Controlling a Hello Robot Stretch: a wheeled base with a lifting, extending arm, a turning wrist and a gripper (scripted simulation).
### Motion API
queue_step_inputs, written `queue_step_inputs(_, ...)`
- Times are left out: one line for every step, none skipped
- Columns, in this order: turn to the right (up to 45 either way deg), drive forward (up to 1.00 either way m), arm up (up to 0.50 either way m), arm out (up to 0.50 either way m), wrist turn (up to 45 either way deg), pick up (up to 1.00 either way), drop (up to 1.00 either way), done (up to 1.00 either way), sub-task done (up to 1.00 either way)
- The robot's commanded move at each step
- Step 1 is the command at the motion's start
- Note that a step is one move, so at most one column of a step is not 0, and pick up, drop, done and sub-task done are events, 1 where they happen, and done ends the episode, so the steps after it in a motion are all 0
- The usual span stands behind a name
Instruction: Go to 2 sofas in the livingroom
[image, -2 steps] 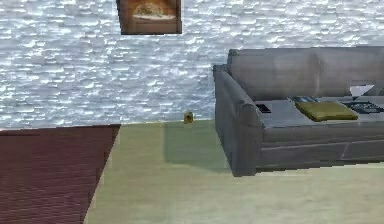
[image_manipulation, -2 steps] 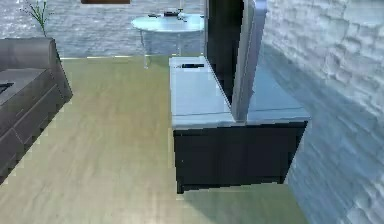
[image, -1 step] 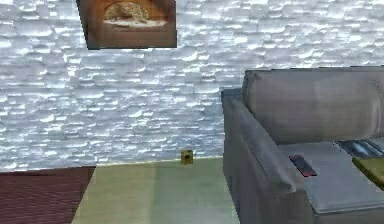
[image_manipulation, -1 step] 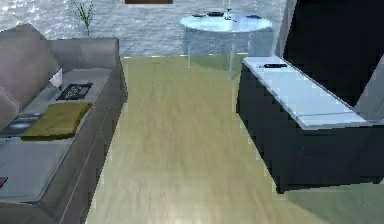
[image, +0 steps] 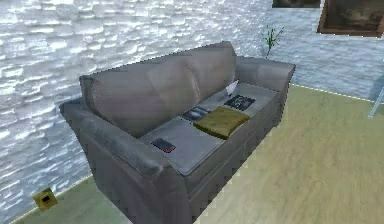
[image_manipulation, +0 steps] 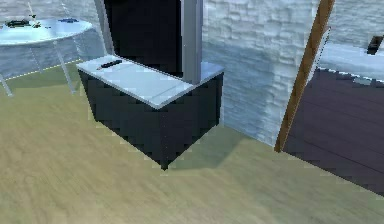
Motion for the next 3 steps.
queue_step_inputs(0.0, 0.0, 0.0, 0.0, 0.0, 0.0, 0.0, 0.0, 1.0)
queue_step_inputs(45.0, 0.0, 0.0, 0.0, 0.0, 0.0, 0.0, 0.0, 0.0)
queue_step_inputs(3.0, 0.0, 0.0, 0.0, 0.0, 0.0, 0.0, 0.0, 0.0)
